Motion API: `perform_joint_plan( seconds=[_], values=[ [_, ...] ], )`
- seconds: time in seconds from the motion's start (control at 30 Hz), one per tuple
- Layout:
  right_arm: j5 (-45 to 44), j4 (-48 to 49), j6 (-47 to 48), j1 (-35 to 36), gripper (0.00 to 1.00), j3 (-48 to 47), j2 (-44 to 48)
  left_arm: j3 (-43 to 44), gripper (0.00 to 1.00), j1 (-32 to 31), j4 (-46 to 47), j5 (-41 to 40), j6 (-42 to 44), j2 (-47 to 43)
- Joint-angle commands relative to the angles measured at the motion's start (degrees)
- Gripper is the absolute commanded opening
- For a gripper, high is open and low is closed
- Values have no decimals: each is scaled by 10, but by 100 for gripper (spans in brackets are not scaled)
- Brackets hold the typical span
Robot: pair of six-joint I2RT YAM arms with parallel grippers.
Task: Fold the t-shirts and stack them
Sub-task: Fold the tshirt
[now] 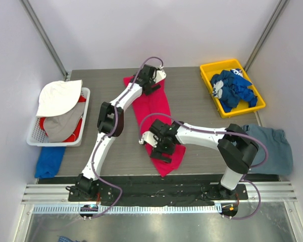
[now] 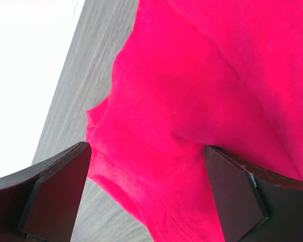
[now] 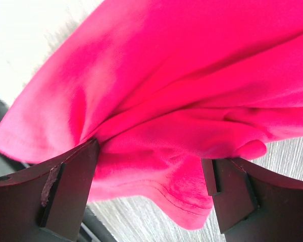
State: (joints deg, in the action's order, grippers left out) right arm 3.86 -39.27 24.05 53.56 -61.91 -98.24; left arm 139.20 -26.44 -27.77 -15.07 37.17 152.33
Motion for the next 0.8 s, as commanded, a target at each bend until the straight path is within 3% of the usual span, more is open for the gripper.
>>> perform_joint_plan(
  seconds=[0.0, 0.4, 0.77],
  values=[
    [33, -28, -21, 15, 91, -37, 16, -5, 100, -8, 60, 20, 18, 24],
    [40, -31, -14, 50, 91, -113, 1, -2, 100, -22, 107, 61, 26, 31],
    [-108, -17, -15, 53, 92, -109, 39, -36, 100, -26, 90, 52, -25, -48]
  ],
)
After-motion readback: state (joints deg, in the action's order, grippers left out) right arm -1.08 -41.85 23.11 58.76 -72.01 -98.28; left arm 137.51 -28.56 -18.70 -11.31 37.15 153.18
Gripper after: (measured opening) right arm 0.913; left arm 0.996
